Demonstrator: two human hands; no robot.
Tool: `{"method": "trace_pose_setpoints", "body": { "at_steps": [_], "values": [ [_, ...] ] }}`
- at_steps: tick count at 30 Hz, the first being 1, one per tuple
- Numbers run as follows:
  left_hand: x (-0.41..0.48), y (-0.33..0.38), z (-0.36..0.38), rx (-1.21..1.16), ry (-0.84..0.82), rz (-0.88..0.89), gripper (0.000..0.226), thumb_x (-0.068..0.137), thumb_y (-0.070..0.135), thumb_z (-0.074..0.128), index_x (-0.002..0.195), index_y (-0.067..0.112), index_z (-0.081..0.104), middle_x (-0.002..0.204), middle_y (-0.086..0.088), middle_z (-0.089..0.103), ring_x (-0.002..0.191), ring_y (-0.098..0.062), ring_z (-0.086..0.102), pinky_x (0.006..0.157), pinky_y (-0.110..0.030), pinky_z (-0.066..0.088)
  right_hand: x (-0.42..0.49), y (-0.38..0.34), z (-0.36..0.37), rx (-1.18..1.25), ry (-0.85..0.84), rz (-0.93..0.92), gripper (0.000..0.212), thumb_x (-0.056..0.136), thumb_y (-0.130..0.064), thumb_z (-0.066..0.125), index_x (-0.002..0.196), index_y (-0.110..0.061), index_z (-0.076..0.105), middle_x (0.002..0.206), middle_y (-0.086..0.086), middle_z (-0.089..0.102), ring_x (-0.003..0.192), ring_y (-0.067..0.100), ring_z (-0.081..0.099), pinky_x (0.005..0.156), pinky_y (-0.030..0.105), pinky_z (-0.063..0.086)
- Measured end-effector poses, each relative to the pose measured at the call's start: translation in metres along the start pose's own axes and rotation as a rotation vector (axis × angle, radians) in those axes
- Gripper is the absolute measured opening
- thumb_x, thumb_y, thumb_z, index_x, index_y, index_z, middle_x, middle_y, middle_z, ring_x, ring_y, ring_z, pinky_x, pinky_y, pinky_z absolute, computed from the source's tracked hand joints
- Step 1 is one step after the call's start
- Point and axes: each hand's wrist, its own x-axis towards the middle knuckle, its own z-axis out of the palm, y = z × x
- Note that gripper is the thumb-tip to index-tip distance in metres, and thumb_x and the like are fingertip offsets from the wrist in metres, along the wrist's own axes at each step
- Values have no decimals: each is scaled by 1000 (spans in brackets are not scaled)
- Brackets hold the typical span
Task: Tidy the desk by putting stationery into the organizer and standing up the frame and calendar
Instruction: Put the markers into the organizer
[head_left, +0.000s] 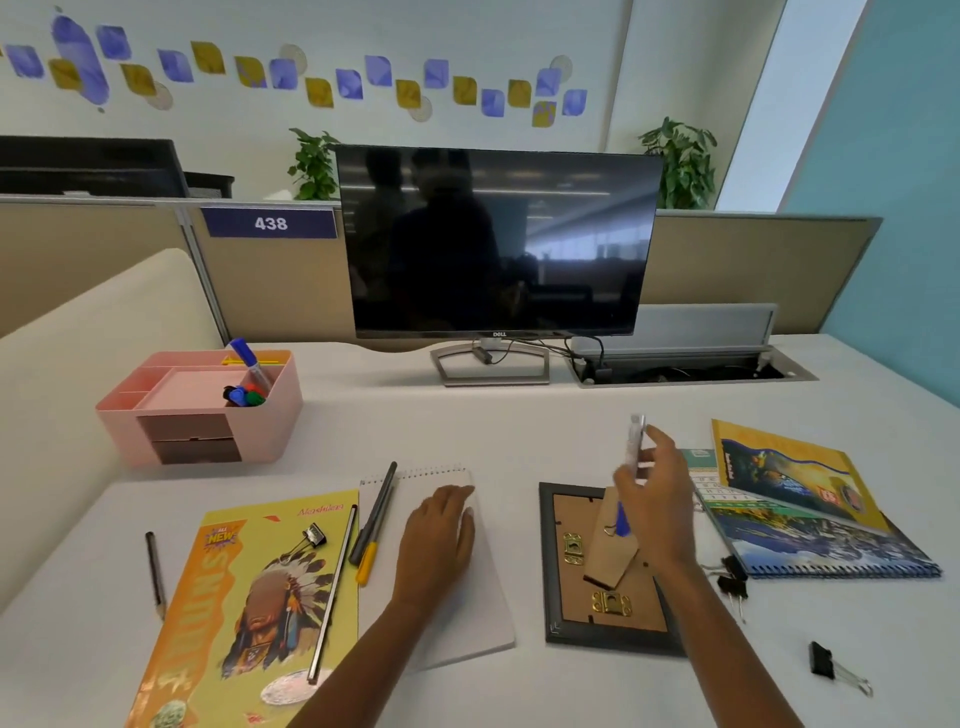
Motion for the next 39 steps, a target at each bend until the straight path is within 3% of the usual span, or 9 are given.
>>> {"method": "trace_pose_setpoints", "body": {
  "at_steps": [3,7,11,17,22,25,31,34,39],
  "values": [
    [8,21,-7,-321,-12,-212,34,99,30,35,127,17,50,114,8,56,99,-10,57,85,-21,48,-13,-34,29,244,-105,85,45,87,-6,56,129,-8,40,113,4,51,97,17,52,67,22,51],
    [23,29,-22,-710,-16,-400,28,100,21,32,118,10,51,84,-3,62,61,-8,60,49,-9,45,-29,-57,71,600,-246,321,37,85,-5,59,119,-12,48,108,6,56,98,24,59,82,35,51],
    [27,7,-49,-892,112,-543,21,99,15,38,97,6,56,72,-7,56,42,-1,51,41,-13,40,-40,-62,102,833,-327,455,29,83,2,59,109,-10,50,107,15,59,97,29,61,86,36,50],
    [42,-34,-105,-714,361,-473,3,95,8,48,93,10,50,77,-3,55,52,-5,54,47,-13,47,-64,-54,137,732,-404,353,22,86,-7,57,104,-17,50,94,5,63,86,24,65,63,14,55],
    [68,-69,-165,-398,604,-332,10,92,5,53,98,12,52,93,-3,55,82,-23,56,70,-30,51,-88,-36,159,481,-405,166,16,88,-7,54,102,-15,52,91,6,62,80,15,65,62,8,53],
    [84,-93,-192,-220,686,-329,16,90,1,53,106,2,55,99,-12,59,89,-26,57,75,-36,50,-100,-29,166,397,-420,58,20,91,-9,50,97,-28,49,93,0,61,83,14,66,64,4,51],
    [106,-119,-215,-111,729,-376,21,91,-2,51,112,-1,52,108,-18,59,89,-14,51,69,-11,42,-110,-16,174,280,-450,19,29,91,-9,48,93,-38,45,91,-6,61,82,10,68,68,1,49],
    [114,-128,-214,-126,757,-349,20,91,-3,51,110,-2,52,107,-18,58,90,-19,53,72,-9,39,-110,-10,178,260,-467,36,33,91,-9,47,91,-42,43,91,-12,60,87,-12,61,67,0,48],
    [123,-149,-203,-70,627,-417,24,93,1,49,116,-1,54,111,-18,60,93,-17,53,77,-21,42,-110,-4,181,236,-471,21,37,90,-7,48,91,-43,44,91,-5,62,91,-11,59,68,1,48]
  ]
}}
